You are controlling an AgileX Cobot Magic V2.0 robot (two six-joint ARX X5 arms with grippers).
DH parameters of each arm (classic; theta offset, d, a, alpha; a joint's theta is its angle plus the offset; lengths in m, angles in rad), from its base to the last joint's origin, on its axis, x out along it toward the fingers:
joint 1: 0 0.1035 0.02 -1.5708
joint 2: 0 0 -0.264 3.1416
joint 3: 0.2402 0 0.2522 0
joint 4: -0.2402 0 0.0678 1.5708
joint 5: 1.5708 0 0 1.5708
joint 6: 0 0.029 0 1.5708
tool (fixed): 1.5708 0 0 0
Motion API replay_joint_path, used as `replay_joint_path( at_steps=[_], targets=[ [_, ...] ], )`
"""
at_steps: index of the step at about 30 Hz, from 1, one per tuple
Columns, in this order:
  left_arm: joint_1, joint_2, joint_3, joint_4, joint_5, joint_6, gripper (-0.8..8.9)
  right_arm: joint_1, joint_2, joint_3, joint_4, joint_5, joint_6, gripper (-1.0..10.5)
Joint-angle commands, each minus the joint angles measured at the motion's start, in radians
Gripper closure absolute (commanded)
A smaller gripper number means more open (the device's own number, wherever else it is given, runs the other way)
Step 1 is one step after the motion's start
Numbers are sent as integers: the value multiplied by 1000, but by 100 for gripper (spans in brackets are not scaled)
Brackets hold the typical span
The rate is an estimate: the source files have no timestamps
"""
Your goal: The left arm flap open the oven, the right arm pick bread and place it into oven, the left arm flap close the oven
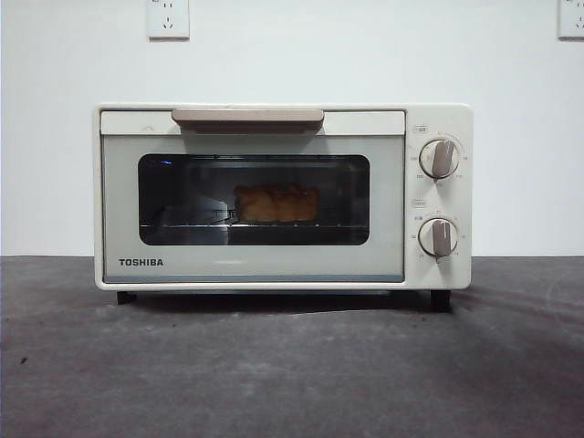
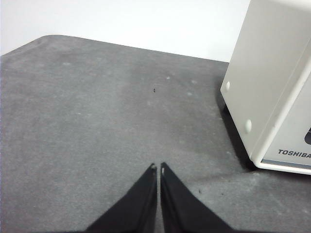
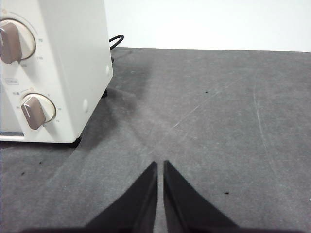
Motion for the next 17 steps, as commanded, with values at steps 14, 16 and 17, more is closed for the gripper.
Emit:
replay_joint_path(
  at_steps=[14,16,17],
  targets=[
    [-30,-2,-21,-5,-2,2,794,-1,-1,-6,10,1,-7,930],
    [-34,-2,-21,-5,-2,2,794,-1,-1,-6,10,1,-8,930],
    [-35,-2,-21,-5,-2,2,794,-1,-1,-6,10,1,-8,930]
  ],
)
